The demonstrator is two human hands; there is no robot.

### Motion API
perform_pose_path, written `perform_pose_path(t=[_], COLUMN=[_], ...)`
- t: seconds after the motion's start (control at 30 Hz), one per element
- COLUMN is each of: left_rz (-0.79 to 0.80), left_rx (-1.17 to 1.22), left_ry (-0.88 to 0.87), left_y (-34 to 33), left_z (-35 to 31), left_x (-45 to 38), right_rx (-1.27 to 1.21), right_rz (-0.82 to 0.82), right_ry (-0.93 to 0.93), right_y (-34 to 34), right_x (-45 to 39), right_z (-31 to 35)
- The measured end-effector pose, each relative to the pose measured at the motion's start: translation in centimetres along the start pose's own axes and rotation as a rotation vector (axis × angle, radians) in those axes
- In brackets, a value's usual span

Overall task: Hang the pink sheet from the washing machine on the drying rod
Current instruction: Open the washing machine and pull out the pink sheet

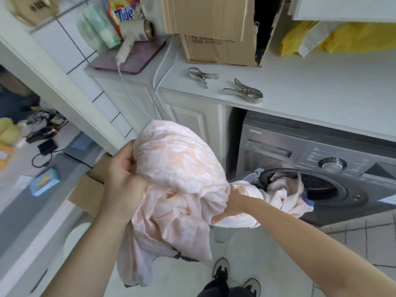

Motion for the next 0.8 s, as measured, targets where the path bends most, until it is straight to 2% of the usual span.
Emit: perform_pose_path(t=[0.33, 0.43, 0.57, 0.8], left_rz=[-0.098, -0.148, -0.191, -0.21], left_rx=[-0.008, 0.026, 0.025, -0.091], left_ry=[0.061, 0.08, 0.109, 0.166], left_y=[0.4, 0.5, 0.7, 0.8], left_z=[0.9, 0.9, 1.1, 2.5], left_x=[0.3, 0.4, 0.3, -0.3], right_rx=[0.006, -0.111, -0.152, -0.06], right_rz=[-0.012, 0.042, 0.084, -0.098], right_ry=[0.01, -0.064, 0.015, 0.003], right_y=[-3.9, -4.4, -4.9, -2.7], right_x=[-3.1, -2.9, -2.2, 0.6], right_z=[1.1, 1.1, 0.4, -5.9])
Point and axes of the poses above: each hand's wrist, its own x-axis away from the middle knuckle, its own y-axis out of the back of the hand, z = x × y, the point moved 1 cm from there along -x, towards the middle knuckle, and after that the axes turned 10 degrees about x, right-handed, at the moved point
